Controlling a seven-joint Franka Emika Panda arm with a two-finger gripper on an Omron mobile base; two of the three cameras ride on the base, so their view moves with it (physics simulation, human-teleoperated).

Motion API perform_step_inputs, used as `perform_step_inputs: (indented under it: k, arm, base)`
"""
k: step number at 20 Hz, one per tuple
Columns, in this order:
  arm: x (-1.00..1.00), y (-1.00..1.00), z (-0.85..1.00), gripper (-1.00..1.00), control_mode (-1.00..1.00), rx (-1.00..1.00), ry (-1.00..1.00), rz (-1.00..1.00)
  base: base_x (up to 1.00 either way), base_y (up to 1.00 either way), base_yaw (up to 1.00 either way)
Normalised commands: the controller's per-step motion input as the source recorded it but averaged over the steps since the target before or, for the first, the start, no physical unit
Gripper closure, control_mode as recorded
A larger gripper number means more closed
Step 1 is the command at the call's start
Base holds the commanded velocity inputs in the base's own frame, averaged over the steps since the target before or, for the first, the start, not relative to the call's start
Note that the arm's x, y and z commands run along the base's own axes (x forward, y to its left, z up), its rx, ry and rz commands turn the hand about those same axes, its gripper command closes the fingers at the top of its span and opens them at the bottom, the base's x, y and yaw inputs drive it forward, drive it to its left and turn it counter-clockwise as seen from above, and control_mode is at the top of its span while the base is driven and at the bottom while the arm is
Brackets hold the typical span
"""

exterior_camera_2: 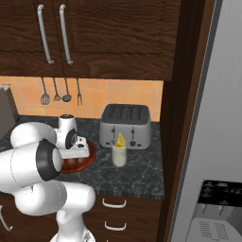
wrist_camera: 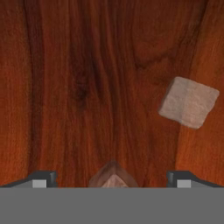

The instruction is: Grab a lemon wedge from the fridge and one ice cube from the ice bowl, and put them in the glass of lemonade.

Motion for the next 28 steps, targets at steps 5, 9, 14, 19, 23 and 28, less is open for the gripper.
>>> perform_step_inputs:
  k: [5,9,14,19,23,28]
  arm:
    - [-0.09,0.00,0.00,-1.00,-1.00,0.00,0.00,0.00]
    - [0.00,0.00,-0.09,-1.00,-1.00,0.00,0.08,0.00]
    - [-0.04,0.00,-0.03,-1.00,-1.00,0.00,0.05,0.00]
    - [-0.01,0.00,0.00,-1.00,-1.00,0.00,0.00,0.05]
    - [0.00,0.00,-0.04,-1.00,-1.00,0.00,0.02,0.03]
    - [0.00,0.00,-0.01,-1.00,-1.00,0.00,0.03,0.00]
  base:
    - [0.00,0.00,0.00]
    - [0.00,0.00,0.00]
    - [0.00,0.00,0.00]
    - [0.00,0.00,0.00]
    - [0.00,0.00,0.00]
    - [0.00,0.00,0.00]
